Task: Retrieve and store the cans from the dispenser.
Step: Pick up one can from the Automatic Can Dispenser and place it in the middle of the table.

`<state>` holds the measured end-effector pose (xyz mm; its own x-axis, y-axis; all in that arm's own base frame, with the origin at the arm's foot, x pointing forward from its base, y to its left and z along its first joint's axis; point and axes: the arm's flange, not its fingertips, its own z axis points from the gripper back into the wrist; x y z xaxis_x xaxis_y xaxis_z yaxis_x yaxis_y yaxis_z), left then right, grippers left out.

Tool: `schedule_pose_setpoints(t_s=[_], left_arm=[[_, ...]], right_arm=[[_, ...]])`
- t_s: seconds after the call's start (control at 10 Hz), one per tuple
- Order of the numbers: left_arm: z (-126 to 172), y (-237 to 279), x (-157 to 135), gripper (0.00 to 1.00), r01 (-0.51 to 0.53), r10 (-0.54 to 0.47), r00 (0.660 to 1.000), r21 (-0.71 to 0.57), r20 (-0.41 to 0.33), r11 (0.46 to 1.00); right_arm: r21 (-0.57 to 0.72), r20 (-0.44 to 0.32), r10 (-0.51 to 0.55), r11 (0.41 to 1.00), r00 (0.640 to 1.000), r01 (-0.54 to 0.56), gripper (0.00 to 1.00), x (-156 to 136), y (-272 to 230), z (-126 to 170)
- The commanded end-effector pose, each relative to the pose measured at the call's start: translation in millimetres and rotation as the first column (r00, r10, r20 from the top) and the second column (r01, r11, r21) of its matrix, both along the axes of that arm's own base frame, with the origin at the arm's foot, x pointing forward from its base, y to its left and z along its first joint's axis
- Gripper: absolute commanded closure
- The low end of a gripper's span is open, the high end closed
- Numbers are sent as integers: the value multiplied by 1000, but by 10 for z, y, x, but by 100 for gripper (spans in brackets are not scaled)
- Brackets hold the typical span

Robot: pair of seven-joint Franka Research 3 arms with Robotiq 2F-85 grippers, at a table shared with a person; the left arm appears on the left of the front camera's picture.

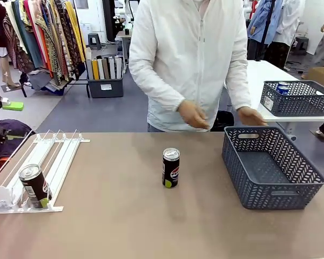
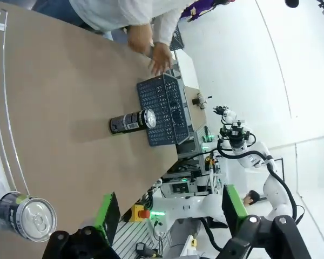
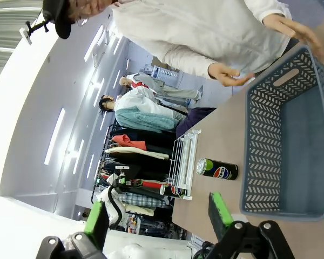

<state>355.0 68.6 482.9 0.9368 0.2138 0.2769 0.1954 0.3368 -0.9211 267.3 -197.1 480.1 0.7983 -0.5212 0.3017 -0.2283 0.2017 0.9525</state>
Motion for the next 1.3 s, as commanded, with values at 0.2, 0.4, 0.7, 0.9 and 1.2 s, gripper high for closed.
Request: schedule_pose_setpoints(t_s=[0.2,0.4,0.7,0.9,1.2], left_arm=[[91,-10,-20,0,-9,9,1000,-13,12,1000],[91,-10,-20,0,-9,9,1000,-13,12,1000],[64,6,-13,0,-6,6,1000,11,11,1000],[240,-171,-51,0,72,-63,997,274,-42,959],[385,-661,-157,0,83,90,986,873,-143,480]], right_arm=[[10,23,-5,1000,1000,5,0,24,-5,41],[10,23,-5,1000,1000,5,0,24,-5,41],[10,23,-5,1000,1000,5,0,24,-5,41],[10,23,-5,1000,1000,5,0,24,-5,41],[10,23,-5,1000,1000,5,0,24,-5,41]])
